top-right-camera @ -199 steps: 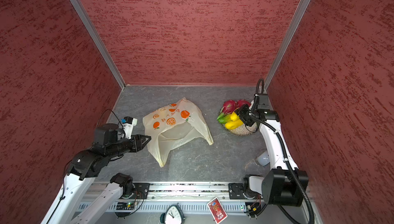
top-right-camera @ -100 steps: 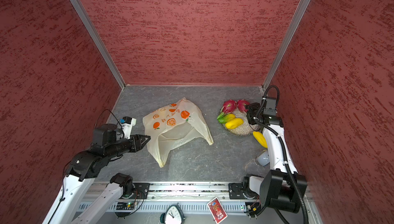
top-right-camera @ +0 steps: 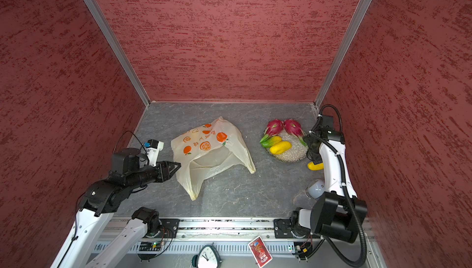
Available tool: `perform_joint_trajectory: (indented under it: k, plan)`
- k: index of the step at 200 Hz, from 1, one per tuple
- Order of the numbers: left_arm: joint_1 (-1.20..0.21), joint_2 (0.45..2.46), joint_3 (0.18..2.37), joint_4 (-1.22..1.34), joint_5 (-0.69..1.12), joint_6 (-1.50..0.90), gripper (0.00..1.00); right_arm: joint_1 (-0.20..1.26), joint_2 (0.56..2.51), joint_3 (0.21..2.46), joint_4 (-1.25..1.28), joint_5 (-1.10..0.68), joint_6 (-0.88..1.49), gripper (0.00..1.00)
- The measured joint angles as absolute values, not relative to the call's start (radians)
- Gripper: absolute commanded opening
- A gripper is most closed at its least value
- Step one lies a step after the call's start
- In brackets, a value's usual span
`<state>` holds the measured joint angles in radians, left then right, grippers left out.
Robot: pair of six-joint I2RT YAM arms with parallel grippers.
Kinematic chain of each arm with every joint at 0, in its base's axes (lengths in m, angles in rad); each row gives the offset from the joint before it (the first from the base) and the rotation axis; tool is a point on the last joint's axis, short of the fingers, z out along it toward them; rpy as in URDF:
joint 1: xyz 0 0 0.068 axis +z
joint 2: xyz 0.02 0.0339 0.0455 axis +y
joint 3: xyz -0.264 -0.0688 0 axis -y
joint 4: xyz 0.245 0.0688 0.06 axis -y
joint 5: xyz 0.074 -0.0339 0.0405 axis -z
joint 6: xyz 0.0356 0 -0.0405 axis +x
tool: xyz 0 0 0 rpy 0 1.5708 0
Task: Take fruits out of the plastic bag
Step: Pick up the fake fruit from the center of the board.
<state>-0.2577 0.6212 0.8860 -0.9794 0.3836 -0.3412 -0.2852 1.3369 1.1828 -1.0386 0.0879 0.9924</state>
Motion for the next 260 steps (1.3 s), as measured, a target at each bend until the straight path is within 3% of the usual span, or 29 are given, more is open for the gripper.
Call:
perform_joint_trajectory:
  k: [30, 85, 190, 212, 226, 260]
  plan:
    - [-0.26, 0.65, 0.886, -0.979, 0.388, -0.34, 0.41, -0.364, 1.432, 1.179, -1.042, 0.184, 0.936, 0.89]
    - [-0.283, 0.655, 0.886, -0.98, 0.383, -0.34, 0.41, -0.469, 1.553, 1.093, -0.941, 0.16, 0.817, 0.89]
    - [-0.315, 0.665, 0.886, -0.98, 0.355, -0.344, 0.41, -0.493, 1.683, 1.105, -0.815, 0.071, 0.726, 0.89]
    - [-0.316, 0.665, 0.886, -0.98, 0.349, -0.344, 0.4, -0.494, 1.692, 1.082, -0.805, 0.056, 0.723, 0.84]
    - [-0.321, 0.665, 0.886, -0.98, 0.34, -0.345, 0.4, -0.494, 1.704, 1.077, -0.798, 0.049, 0.719, 0.71]
    - [-0.345, 0.665, 0.886, -0.98, 0.328, -0.348, 0.41, -0.495, 1.713, 1.077, -0.788, 0.045, 0.702, 0.62]
